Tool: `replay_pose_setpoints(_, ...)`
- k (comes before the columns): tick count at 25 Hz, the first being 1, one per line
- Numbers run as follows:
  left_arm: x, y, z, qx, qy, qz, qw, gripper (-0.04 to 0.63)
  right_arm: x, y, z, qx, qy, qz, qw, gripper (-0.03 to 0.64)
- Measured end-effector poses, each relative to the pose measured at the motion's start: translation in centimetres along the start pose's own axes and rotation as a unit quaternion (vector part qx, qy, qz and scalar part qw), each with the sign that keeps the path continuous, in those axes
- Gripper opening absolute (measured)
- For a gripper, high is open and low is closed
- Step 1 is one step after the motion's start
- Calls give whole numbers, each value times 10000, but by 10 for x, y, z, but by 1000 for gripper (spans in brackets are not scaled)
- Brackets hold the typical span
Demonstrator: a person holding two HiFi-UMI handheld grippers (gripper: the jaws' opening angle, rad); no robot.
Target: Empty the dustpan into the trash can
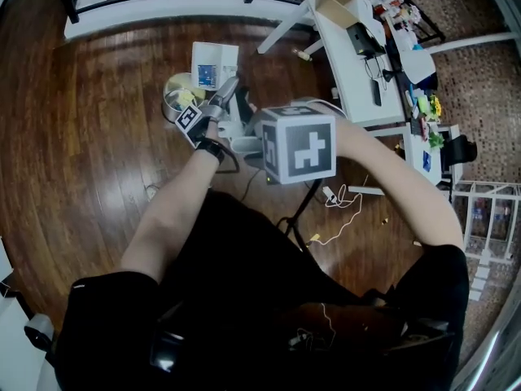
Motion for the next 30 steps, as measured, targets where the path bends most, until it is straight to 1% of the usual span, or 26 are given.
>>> replay_pose_setpoints(3,7,4,4,-138,59,69,9999,181,7,-4,3,14,185,-283,9994,48)
replay_pose_setpoints(6,10,6,7,-214,116,124,9996,179,17,-5,5,43,392,-394,9984,48)
replay_pose_setpoints(10,13,8,9,-375,255,202,9988,175,21,-6,10,191,636,-562,9962,44)
replay_pose_setpoints(14,17,10,9,-447,324,195,9983,175,25,-10,11,256,686,-652,9952,44)
replay_pose_setpoints(18,20,12,9,-422,329,220,9983,175,28,-12,14,272,686,-672,9950,44)
replay_pose_setpoints(23,21,12,13,-318,266,248,9988,173,26,-8,16,207,575,-508,9968,40)
replay_pose_setpoints(25,22,12,16,-277,198,240,9991,173,26,-6,14,130,450,-395,9981,38)
replay_pose_setpoints(28,27,7,27,-122,-6,195,9997,169,17,-4,20,-117,120,-39,9999,34)
replay_pose_setpoints(30,31,3,36,3,-246,192,9995,169,10,-2,26,-268,-83,301,9992,32)
Point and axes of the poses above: the fingertips, and each gripper's own axes: y backward along the fingers, z to its right, x out of its top, the point moved 8 cm from there along y, backward along the fingers, and after that the axes turned 4 degrees about y, right-handed, at the moved point
